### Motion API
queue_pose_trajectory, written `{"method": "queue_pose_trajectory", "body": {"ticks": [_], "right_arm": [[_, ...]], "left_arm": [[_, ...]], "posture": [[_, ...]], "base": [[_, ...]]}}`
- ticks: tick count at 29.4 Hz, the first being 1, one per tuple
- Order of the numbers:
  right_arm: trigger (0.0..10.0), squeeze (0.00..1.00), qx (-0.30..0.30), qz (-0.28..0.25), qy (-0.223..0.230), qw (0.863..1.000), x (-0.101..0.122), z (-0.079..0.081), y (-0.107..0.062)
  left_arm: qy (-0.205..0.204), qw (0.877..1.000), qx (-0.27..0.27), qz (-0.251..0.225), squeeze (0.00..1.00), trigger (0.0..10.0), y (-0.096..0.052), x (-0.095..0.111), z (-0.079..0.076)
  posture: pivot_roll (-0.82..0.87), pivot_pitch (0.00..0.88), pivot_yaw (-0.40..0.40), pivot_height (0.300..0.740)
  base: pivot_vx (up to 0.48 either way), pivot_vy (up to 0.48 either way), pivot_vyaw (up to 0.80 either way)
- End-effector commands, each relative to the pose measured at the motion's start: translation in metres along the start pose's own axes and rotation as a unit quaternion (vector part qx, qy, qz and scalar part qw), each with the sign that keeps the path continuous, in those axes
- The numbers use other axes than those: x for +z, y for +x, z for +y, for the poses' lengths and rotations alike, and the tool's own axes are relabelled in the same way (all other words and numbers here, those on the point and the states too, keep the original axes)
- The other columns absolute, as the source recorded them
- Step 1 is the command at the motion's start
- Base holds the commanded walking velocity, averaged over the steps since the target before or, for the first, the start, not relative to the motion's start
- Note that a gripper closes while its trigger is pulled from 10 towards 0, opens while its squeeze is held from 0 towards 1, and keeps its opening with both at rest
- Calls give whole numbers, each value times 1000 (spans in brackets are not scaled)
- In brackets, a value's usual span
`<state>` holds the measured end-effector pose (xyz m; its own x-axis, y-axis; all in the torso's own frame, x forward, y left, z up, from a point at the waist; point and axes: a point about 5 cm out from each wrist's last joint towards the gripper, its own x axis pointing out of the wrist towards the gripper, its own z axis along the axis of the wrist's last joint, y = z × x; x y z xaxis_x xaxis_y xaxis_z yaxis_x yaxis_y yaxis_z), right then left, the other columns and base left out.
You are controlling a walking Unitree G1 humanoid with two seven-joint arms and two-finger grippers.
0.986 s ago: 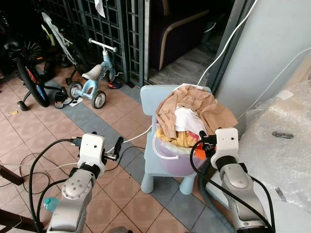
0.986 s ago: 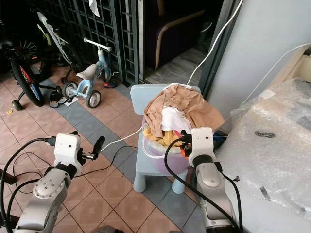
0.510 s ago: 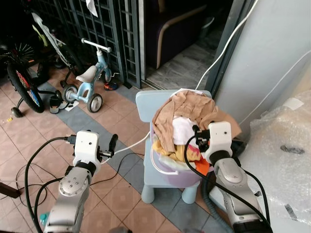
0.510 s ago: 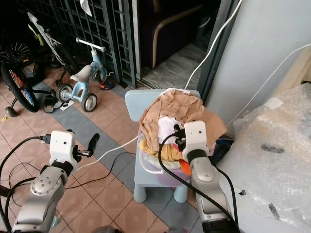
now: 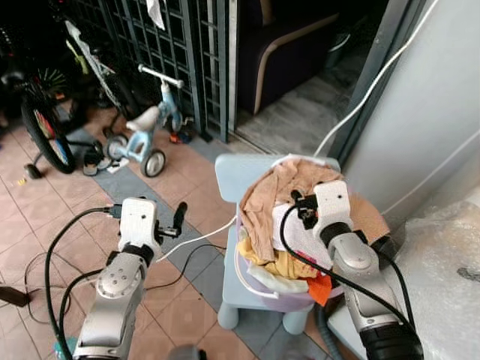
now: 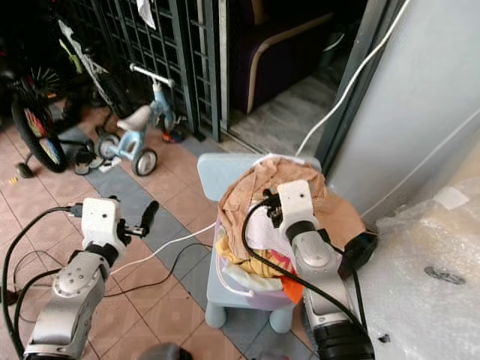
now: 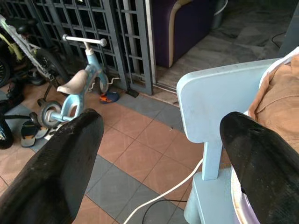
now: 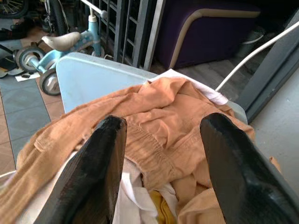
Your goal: Clothes washing
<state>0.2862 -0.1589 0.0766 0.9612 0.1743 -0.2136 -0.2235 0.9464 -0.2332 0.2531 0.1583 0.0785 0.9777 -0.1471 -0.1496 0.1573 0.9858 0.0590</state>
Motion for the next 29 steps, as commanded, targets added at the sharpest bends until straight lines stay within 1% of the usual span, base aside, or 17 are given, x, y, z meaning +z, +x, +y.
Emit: {"method": "queue_pose_trajectory", "body": {"ticks": [1,3,5,9,10,14,17,19,22,23,24,25,26,27,28,29], "right_arm": [[10000,0,14,0,-25,1000,2,0,6],[10000,0,12,0,-32,999,3,-2,9],[10000,0,8,4,-29,1000,5,-7,17],[10000,0,8,2,-31,999,8,-9,25],[10000,0,18,-2,-38,999,13,-9,32],[10000,0,26,1,-48,999,14,-9,39],[10000,0,26,10,-46,999,14,-9,45],[10000,0,26,30,-48,998,13,-8,51],[10000,0,31,68,-37,997,7,-3,57],[10000,0,31,68,-37,997,7,-3,57],[10000,0,27,83,-37,995,4,-3,59],[10000,0,19,132,-20,991,-9,-3,58],[10000,0,17,143,-15,989,-12,-3,58],[6941,0,20,162,-1,987,-18,-1,56],[4941,0,26,175,8,984,-23,1,55],[549,0,44,200,20,979,-33,6,51]], "left_arm": [[1,1000,0,0,0,10000,-2,0,-2],[0,1000,0,-1,0,10000,-2,1,-2],[-6,1000,1,-5,0,10000,-5,5,-4],[-8,1000,6,-5,0,10000,-9,6,-3],[-12,1000,17,3,0,10000,-14,3,-2],[-11,1000,26,5,0,10000,-17,4,0],[-11,999,30,9,0,10000,-19,4,1],[-12,999,30,12,0,10000,-21,5,0],[-11,999,27,16,0,10000,-23,7,-1],[-11,999,27,16,0,10000,-23,7,-1],[-10,999,27,18,0,10000,-25,7,-1],[-9,999,26,20,0,10000,-26,7,-2],[-8,999,26,21,0,10000,-27,7,-2],[-8,999,26,22,0,10000,-28,7,-2],[-9,999,27,23,0,10000,-28,7,-2],[-10,999,28,25,0,10000,-29,7,-2]], "posture": [[-28,40,4,740],[-22,40,2,740],[11,44,-3,740],[28,49,-6,740],[47,59,-16,740],[61,65,-22,740],[75,75,-28,740],[86,89,-27,740],[95,102,-25,740],[95,102,-25,740],[101,110,-26,740],[106,115,-30,740],[107,116,-30,740],[109,116,-33,740],[109,116,-33,740],[109,115,-36,740]], "base": [[292,0,0],[311,0,0],[311,0,0],[314,0,0],[0,0,0],[0,0,0],[0,0,0],[0,0,0],[0,0,0],[0,0,0],[0,0,0],[0,0,0],[0,0,0],[0,0,0],[0,0,0],[0,0,0]]}}
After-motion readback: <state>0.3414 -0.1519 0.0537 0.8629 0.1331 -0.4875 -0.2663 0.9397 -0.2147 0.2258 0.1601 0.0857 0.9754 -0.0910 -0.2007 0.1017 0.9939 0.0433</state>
